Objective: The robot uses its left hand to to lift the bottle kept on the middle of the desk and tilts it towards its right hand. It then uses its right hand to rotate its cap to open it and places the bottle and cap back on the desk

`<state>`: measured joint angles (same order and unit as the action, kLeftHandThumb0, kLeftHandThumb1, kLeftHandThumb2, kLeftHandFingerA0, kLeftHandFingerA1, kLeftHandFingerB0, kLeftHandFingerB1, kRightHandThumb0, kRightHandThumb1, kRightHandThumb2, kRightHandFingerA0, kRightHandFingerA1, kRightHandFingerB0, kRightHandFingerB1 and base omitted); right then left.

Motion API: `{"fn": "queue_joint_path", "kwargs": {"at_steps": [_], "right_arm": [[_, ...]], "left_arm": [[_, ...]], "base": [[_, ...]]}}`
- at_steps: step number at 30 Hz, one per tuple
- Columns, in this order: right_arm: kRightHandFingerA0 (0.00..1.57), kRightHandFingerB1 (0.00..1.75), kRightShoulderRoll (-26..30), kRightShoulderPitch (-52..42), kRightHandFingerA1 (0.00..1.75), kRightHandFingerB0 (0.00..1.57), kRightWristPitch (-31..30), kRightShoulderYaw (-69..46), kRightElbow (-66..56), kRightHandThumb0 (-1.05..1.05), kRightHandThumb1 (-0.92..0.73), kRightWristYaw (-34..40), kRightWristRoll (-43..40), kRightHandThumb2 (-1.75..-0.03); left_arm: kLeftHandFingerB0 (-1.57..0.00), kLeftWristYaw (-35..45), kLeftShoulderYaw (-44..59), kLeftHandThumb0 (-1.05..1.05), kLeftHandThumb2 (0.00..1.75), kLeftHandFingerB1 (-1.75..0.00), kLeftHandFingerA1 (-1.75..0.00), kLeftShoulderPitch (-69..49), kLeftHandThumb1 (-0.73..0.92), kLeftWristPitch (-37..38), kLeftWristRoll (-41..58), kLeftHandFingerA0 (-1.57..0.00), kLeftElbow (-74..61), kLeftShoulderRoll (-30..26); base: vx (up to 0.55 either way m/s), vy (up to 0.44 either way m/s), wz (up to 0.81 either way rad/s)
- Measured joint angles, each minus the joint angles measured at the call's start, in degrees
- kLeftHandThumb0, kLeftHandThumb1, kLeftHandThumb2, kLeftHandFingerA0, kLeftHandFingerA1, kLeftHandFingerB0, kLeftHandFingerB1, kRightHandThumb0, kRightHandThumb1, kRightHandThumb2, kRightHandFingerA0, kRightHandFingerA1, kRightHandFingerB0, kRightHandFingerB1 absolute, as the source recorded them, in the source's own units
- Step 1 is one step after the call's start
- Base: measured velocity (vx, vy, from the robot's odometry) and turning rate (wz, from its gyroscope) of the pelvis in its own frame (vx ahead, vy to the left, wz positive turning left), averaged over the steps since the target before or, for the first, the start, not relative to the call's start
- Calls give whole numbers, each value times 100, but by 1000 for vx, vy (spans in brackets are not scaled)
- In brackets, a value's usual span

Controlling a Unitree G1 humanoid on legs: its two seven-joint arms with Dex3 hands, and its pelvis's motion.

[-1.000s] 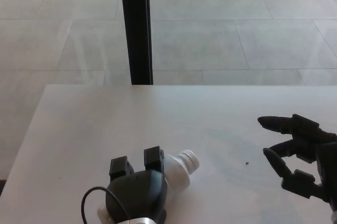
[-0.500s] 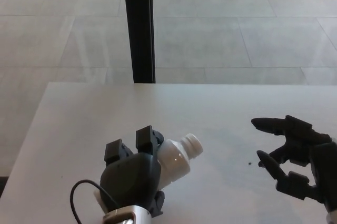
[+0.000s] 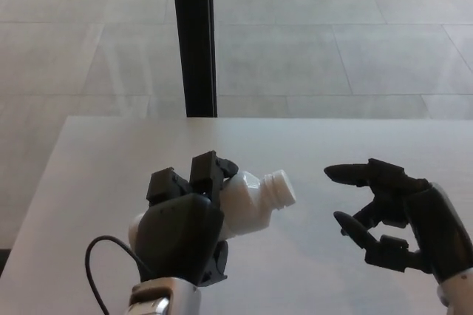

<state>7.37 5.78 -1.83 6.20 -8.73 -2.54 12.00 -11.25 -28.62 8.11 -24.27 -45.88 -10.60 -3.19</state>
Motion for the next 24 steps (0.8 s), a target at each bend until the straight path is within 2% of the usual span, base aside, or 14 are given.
{"fn": "queue_joint_path", "kwargs": {"at_steps": [2,3,7,10,13,14,15,16,17,18,19,20,21,24], "right_arm": [[85,41,-1,108,96,57,-123,35,9,-60,-63,-11,38,-60],[85,40,-3,136,97,56,-174,56,5,-61,-64,-12,62,-60],[85,39,-17,196,101,54,-404,190,-6,-63,-64,-16,166,-60],[82,39,-26,254,104,47,-581,284,-26,-67,-64,-16,256,-60],[81,39,-39,340,101,44,-721,375,-32,-68,-63,-16,346,-60],[81,39,-43,365,101,42,-773,401,-34,-69,-63,-16,370,-60],[81,39,-44,383,99,41,-825,419,-41,-70,-64,-16,387,-59],[82,39,-45,393,97,40,-867,439,-49,-71,-64,-16,402,-60],[84,51,-45,402,97,31,-913,463,-58,-73,-49,-17,424,-88],[84,51,-43,402,97,31,-950,485,-70,-73,-49,-22,439,-88],[83,51,-42,401,98,30,-981,503,-80,-74,-49,-32,449,-87],[83,51,-40,400,100,30,-1006,515,-91,-75,-48,-41,455,-87],[83,50,-35,389,101,30,-1069,546,-130,-75,-48,-69,466,-86],[83,51,-34,357,102,29,-1177,624,-205,-75,-47,-123,488,-86]], "left_arm": [[-83,-2,21,17,107,-124,-175,-42,53,127,9,-93,-31,-53],[-82,-3,30,19,109,-135,-175,-58,54,168,10,-92,-35,-66],[-81,-14,50,17,110,-137,-175,-125,53,336,19,-92,-42,-76],[-79,-51,52,13,113,-146,-175,-139,56,484,24,-90,-36,-79],[-79,-77,52,13,111,-143,-175,-172,57,594,32,-90,-25,-61],[-79,-84,52,11,109,-127,-175,-187,57,630,37,-91,-17,-51],[-79,-86,52,12,109,-134,-175,-197,58,650,39,-90,-11,-40],[-80,-89,53,12,109,-121,-173,-201,57,667,40,-93,-2,-32],[-95,-105,54,22,115,-116,-133,-203,57,700,39,-114,22,-27],[-95,-116,54,22,115,-116,-133,-203,57,724,39,-114,39,-26],[-78,-121,55,14,115,-145,-175,-203,62,729,38,-90,48,-25],[-78,-122,55,13,113,-144,-175,-203,63,730,38,-91,51,-20],[-75,-127,65,16,110,-153,-175,-203,59,730,40,-90,59,4],[-77,-141,100,13,113,-147,-175,-203,63,730,42,-89,76,69]], "base": [[0,0,0],[0,0,0],[0,0,0],[0,0,0],[0,0,0],[0,0,0],[0,0,0],[0,0,0],[0,0,0],[0,0,0],[0,0,0],[0,0,0],[0,0,0],[0,0,0]]}}
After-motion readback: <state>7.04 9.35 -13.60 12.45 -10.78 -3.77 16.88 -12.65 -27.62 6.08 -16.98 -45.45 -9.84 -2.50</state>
